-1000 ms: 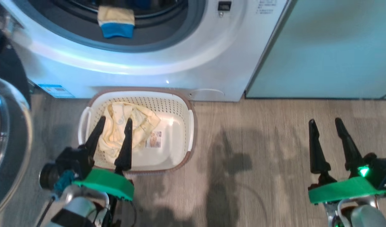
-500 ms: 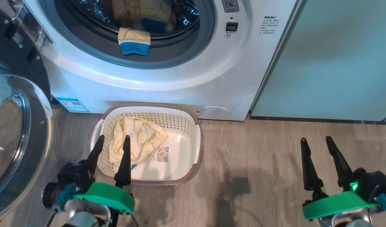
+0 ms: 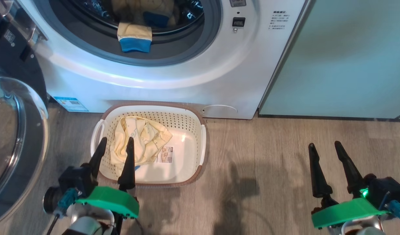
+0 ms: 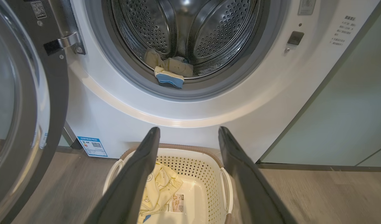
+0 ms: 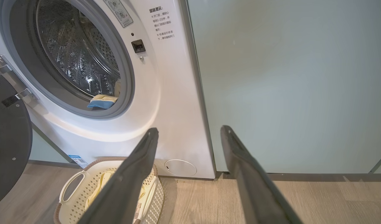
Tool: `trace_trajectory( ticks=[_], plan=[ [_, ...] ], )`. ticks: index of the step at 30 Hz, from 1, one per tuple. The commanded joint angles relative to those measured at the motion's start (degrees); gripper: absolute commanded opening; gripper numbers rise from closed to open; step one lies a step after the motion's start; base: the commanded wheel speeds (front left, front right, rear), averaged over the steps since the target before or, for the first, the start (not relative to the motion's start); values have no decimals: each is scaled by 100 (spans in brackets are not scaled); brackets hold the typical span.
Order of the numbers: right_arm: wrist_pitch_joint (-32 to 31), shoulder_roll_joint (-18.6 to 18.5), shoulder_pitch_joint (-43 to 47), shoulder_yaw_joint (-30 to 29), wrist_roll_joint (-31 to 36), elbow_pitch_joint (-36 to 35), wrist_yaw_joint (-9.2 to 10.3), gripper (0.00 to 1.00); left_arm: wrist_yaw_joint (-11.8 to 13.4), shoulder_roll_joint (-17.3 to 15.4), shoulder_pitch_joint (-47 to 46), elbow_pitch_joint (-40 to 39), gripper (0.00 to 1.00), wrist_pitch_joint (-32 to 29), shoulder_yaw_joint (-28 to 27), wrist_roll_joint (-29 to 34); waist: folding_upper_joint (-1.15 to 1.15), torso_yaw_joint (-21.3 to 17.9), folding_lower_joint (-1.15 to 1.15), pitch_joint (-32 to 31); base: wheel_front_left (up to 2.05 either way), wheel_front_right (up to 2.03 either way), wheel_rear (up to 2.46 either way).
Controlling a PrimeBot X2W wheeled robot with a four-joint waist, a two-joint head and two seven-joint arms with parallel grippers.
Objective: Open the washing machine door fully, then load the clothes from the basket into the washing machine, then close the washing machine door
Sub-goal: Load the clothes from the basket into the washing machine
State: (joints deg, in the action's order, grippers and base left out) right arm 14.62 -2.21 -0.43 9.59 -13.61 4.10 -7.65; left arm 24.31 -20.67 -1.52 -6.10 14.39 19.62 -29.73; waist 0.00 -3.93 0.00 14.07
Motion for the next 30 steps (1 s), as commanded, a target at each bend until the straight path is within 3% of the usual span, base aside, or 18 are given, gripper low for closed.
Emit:
trace_trajectory(
  ticks=[1,8,18,28,30],
  plan=[
    [38,-66,-172,141,9,-185,16,100,214,-67,-312,-111,100,46,-210,51,0,-6,0,60,0,0,0],
    [38,-66,-335,205,-75,-254,16,100,-35,-69,-689,43,100,-223,-128,-144,0,-78,0,433,0,0,0],
    [38,-66,-643,177,-282,-339,16,100,-403,-435,-1538,466,100,-1245,-40,-392,0,-380,0,1190,0,0,0],
    [38,-66,-935,233,-632,-392,16,100,-795,-1306,-2685,560,100,-2359,-19,-261,0,-698,0,1700,0,0,0],
    [38,-66,-1009,242,-755,-404,16,100,-878,-1695,-3108,420,100,-2774,-59,-139,0,-803,0,1807,0,0,0]
  ],
)
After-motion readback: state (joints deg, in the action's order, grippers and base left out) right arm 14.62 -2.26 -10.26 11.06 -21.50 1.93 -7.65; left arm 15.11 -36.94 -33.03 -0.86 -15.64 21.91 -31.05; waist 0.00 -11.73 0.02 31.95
